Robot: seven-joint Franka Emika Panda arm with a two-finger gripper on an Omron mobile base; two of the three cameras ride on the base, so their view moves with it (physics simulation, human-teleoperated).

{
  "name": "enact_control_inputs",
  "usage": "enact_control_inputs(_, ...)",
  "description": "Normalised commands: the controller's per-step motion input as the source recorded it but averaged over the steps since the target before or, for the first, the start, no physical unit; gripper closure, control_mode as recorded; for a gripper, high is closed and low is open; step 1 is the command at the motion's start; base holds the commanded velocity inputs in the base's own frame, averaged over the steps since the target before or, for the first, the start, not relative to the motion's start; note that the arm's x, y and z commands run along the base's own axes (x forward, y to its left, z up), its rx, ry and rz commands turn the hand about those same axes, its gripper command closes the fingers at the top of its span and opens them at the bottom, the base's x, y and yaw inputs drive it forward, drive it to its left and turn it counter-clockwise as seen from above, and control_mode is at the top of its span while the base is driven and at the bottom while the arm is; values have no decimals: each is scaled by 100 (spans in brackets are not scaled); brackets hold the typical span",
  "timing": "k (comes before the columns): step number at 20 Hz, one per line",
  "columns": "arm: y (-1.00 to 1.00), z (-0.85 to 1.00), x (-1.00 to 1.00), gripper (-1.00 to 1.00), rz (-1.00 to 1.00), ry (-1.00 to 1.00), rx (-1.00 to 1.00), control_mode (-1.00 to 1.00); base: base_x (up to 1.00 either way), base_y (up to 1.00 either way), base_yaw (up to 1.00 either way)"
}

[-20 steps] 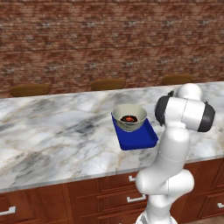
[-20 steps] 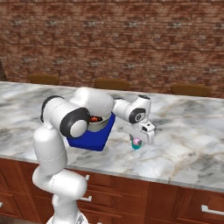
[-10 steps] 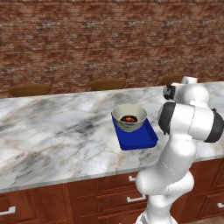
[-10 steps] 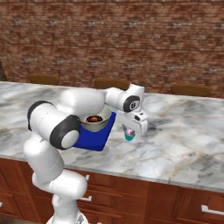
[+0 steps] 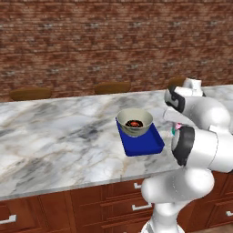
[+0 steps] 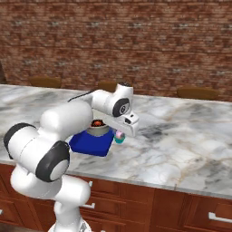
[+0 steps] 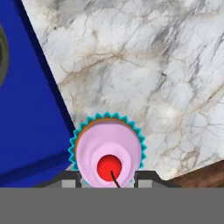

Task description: Place the bowl with donut and the cupcake onto the tray.

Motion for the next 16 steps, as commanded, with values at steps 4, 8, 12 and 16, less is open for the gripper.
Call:
enact_control_inputs(4,77,13,-8,100,28,-11,-3,-100,0,0,0)
enact_control_inputs(8,62,0,0,100,30,-8,-6,-100,0,0,0)
enact_control_inputs(12,54,-7,1,100,29,-2,-5,-100,0,0,0)
enact_control_inputs(16,21,-1,11,100,20,0,-1,-100,0,0,0)
